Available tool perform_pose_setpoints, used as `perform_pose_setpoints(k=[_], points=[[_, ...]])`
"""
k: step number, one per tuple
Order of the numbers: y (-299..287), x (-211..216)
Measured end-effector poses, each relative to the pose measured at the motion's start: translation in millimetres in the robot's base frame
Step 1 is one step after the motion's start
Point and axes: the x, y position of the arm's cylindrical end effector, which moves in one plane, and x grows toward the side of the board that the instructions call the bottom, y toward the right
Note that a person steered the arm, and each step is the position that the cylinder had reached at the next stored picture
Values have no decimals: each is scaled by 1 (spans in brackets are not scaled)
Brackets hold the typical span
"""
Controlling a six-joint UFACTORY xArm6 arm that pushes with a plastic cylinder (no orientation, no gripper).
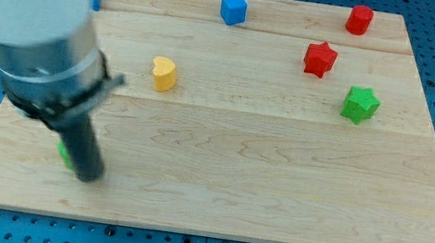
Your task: Move the yellow heart to the bottom center of the board
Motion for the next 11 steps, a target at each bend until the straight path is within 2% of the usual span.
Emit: perform_pose_setpoints(k=[2,3,4,5,6,7,9,10,11], points=[[-12,-15],[20,-78],[8,-157],[49,-188],[126,-138],[167,-57],[123,-94],[89,-48],[136,-14]])
